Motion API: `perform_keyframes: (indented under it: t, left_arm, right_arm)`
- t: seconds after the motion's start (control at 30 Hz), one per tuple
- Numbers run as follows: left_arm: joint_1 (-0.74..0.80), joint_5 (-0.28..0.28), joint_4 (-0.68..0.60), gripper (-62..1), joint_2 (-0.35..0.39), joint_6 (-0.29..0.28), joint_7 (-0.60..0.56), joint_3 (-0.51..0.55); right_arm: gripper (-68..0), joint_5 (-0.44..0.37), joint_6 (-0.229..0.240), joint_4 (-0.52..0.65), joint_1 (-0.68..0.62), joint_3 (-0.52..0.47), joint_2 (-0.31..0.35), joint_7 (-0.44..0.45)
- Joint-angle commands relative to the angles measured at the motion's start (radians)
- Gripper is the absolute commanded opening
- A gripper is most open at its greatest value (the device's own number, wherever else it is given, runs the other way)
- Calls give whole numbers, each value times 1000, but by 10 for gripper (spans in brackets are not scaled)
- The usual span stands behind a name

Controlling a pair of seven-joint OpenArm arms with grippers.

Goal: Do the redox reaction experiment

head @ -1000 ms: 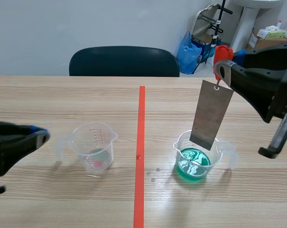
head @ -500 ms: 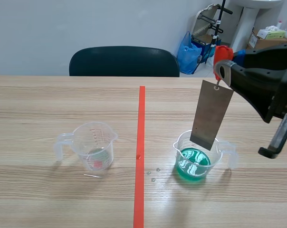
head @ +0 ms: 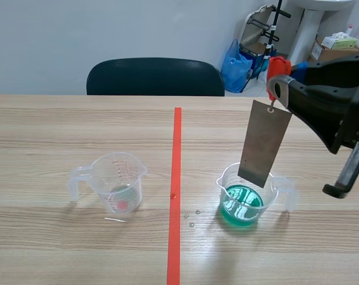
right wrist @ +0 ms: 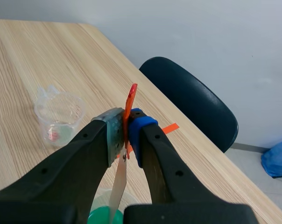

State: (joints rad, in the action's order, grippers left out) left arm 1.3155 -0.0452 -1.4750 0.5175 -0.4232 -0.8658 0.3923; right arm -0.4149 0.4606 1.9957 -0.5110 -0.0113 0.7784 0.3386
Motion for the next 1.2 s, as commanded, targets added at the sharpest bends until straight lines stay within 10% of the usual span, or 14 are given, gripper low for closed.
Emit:
perform_keyframes:
  t: [0.0, 0.47, 1.17]
  left_arm:
    - [1, -10, -10, -533, -5, -6, -13, 3]
    - [1, -10, -10, 10, -5, 13, 27, 3]
    - [1, -10, -10, 14, -5, 13, 28, 3]
  right_arm:
    - [-656, -8, -4, 18, 7, -4, 8, 16]
    - [-656, -8, -4, 18, 7, -4, 8, 15]
    - [-656, -8, -4, 18, 7, -4, 8, 16]
